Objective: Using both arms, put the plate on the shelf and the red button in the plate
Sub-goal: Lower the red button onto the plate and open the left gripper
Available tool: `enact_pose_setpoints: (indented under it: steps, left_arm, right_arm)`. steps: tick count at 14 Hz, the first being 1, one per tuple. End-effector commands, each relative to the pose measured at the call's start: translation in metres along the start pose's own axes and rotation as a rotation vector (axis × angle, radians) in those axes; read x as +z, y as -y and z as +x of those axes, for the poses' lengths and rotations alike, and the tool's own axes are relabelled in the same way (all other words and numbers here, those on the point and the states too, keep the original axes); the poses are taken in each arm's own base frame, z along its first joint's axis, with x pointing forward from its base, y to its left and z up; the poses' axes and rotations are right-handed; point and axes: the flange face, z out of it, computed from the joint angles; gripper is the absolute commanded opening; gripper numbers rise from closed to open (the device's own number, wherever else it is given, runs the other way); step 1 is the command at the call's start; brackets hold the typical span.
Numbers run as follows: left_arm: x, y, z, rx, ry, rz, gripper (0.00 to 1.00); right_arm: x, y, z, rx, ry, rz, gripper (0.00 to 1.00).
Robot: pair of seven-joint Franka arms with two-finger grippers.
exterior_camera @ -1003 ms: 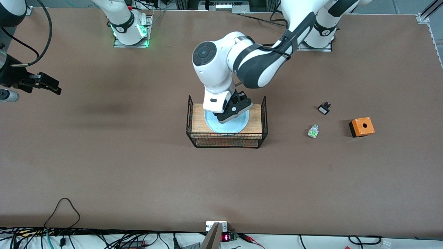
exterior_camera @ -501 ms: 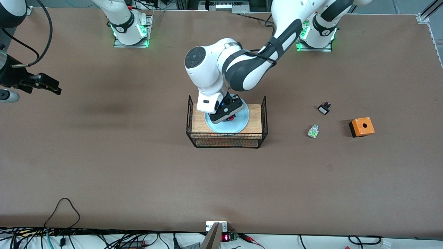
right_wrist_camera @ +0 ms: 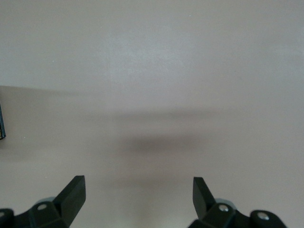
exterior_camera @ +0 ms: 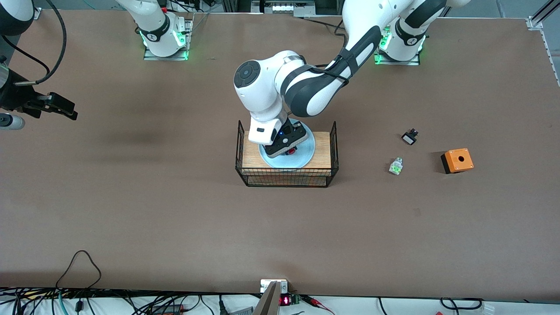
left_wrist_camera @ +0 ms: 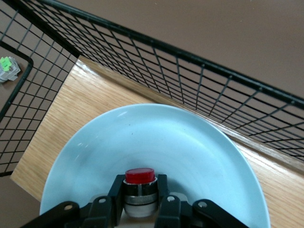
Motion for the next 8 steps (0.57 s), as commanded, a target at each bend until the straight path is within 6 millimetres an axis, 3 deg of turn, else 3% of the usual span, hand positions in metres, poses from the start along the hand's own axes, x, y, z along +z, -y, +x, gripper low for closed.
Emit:
enact_pose_setpoints:
  steps: [1,2,3,6,8]
  left_arm:
    - [-0.006,0.000,0.004,-0.013,-0.041,-0.006,0.53]
    - [-0.006,0.000,0.004,-0.015,-0.041,-0.005,0.68]
    - [-0.005,0.000,0.002,-0.029,-0.037,0.000,1.00]
    - [-0.008,0.003,0.009,-0.047,-0.044,0.001,1.00]
    - [-0.025,0.007,0.017,-0.066,-0.043,-0.023,1.00]
  right_arm:
    - [-0.002,-0.002,0.002,-0.011,-0.005,-0.017,1.00]
    - [-0.002,-0.002,0.002,-0.011,-0.005,-0.016,1.00]
    - [-0.002,-0.002,0.002,-0.011,-0.005,-0.016,1.00]
    - [-0.003,0.001,0.002,-0.017,-0.007,-0.018,1.00]
    - [-0.005,0.003,0.001,-0.020,-0.010,-0.016,1.00]
